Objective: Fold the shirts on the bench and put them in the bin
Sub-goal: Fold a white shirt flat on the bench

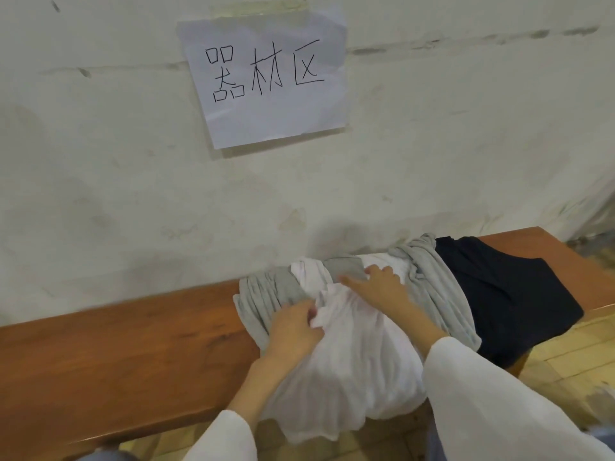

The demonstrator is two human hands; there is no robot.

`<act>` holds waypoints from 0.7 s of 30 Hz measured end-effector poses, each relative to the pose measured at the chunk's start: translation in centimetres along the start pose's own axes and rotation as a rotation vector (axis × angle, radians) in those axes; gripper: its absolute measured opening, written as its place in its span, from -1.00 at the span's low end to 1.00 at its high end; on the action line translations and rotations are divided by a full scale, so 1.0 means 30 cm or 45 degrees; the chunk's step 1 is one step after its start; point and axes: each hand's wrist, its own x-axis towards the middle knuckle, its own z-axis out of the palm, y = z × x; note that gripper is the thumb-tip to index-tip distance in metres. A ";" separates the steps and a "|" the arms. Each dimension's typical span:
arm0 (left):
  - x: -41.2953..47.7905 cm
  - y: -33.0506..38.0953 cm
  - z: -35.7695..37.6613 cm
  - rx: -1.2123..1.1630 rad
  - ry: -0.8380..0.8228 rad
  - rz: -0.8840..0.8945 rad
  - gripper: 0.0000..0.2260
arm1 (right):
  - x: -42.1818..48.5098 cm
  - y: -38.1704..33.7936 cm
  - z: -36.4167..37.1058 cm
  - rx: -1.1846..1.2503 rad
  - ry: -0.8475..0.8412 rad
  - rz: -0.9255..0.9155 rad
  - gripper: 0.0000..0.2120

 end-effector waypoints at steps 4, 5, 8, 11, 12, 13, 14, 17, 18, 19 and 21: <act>-0.102 0.108 -0.019 0.149 -0.260 0.520 -0.86 | -0.045 -0.011 0.001 -0.354 -0.326 -0.051 -0.57; -0.131 0.131 -0.020 0.231 -0.349 0.587 -0.80 | -0.063 -0.002 -0.006 -0.438 -0.320 -0.092 -0.74; -0.177 0.154 -0.009 0.317 -0.493 0.640 -0.77 | -0.125 0.018 -0.068 -0.354 -0.230 -0.108 -0.85; -0.183 0.151 -0.061 0.256 -0.383 0.522 -0.66 | -0.181 0.019 -0.147 0.115 0.078 -0.170 -0.88; -0.177 0.155 -0.100 0.220 -0.281 0.484 -0.63 | -0.190 0.010 -0.156 0.256 0.257 -0.244 -0.89; -0.167 0.156 -0.144 0.178 -0.164 0.446 -0.61 | -0.202 -0.009 -0.156 0.395 0.433 -0.334 -0.92; -0.149 0.154 -0.188 0.152 -0.044 0.424 -0.61 | -0.218 -0.036 -0.150 0.547 0.597 -0.416 -0.95; -0.070 0.126 -0.291 0.022 0.450 0.534 -0.57 | -0.239 -0.125 -0.128 0.955 0.922 -0.612 -0.87; -0.036 0.099 -0.299 -0.009 0.609 0.555 -0.54 | -0.216 -0.143 -0.116 0.939 0.917 -0.659 -0.75; 0.002 0.063 -0.298 0.012 0.712 0.530 -0.49 | -0.171 -0.160 -0.095 0.858 0.817 -0.708 -0.62; 0.083 -0.023 -0.263 0.086 0.647 0.304 -0.36 | -0.047 -0.177 -0.044 0.628 0.414 -0.741 -0.39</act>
